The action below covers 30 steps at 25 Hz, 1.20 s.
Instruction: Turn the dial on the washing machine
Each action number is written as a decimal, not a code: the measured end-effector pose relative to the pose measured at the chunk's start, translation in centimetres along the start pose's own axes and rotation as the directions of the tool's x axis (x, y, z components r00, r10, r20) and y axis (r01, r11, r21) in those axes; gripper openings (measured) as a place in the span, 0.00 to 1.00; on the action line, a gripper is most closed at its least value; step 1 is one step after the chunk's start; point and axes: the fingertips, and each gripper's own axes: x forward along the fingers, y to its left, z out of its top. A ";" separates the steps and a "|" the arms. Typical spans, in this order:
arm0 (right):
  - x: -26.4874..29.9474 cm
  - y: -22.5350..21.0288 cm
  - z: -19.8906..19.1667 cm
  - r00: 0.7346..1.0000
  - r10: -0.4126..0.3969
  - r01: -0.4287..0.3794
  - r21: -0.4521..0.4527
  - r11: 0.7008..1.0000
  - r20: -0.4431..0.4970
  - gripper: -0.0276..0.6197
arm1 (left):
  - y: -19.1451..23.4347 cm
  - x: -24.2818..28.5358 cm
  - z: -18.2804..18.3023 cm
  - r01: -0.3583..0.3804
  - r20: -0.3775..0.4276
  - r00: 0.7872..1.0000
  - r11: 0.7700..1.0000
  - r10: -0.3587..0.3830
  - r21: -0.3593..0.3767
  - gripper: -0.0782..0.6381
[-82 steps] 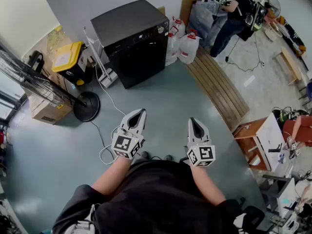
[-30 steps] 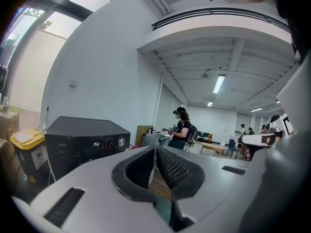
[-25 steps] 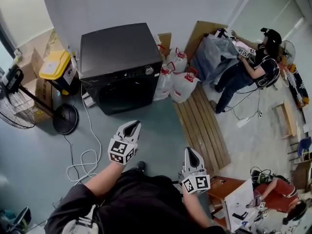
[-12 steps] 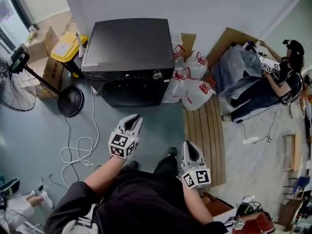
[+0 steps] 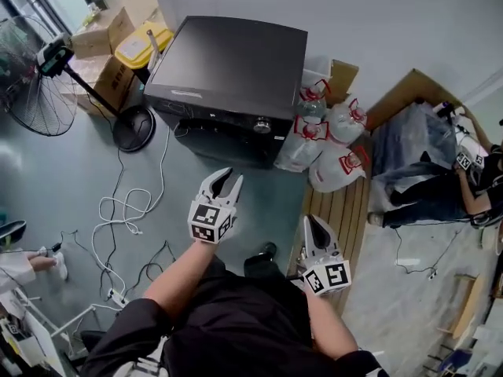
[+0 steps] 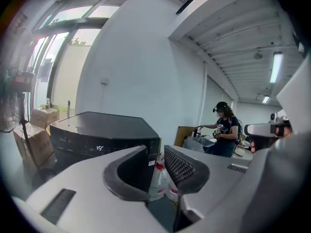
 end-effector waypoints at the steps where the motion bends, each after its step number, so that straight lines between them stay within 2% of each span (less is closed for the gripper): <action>1: 0.3 -0.7 -0.1 1.000 0.020 -0.020 0.001 1.000 -0.008 0.08 | -0.3 0.7 0.0 -0.017 0.003 1.000 1.000 0.017 -0.001 0.27; 5: 2.3 -2.2 -0.7 0.994 0.107 -0.107 -0.002 0.994 -0.037 0.08 | -0.2 2.7 -0.3 -0.081 0.026 0.996 0.997 0.081 -0.002 0.32; 8: 4.5 -2.3 -0.4 0.987 0.162 -0.163 -0.033 0.986 -0.017 0.08 | 0.4 4.0 -1.4 -0.125 0.037 0.991 0.992 0.125 -0.006 0.35; 11: 6.9 -3.0 -0.9 0.982 0.187 -0.187 -0.039 0.982 0.007 0.08 | 0.9 5.7 -2.7 -0.154 0.043 0.987 0.988 0.155 -0.023 0.40; 17: 10.2 -5.2 -3.7 0.985 0.172 -0.172 -0.019 0.985 0.005 0.08 | 2.1 9.4 -3.6 -0.159 0.078 0.984 0.987 0.158 0.010 0.48; 23: 14.3 -8.7 -5.8 0.989 0.148 -0.148 -0.048 0.988 -0.003 0.08 | 3.3 13.0 -5.8 -0.154 0.073 0.986 0.987 0.151 0.047 0.51; 30: 17.5 -10.4 -7.2 0.988 0.150 -0.148 -0.050 0.988 0.032 0.08 | 4.9 16.0 -7.8 -0.157 0.071 0.986 0.985 0.151 0.078 0.51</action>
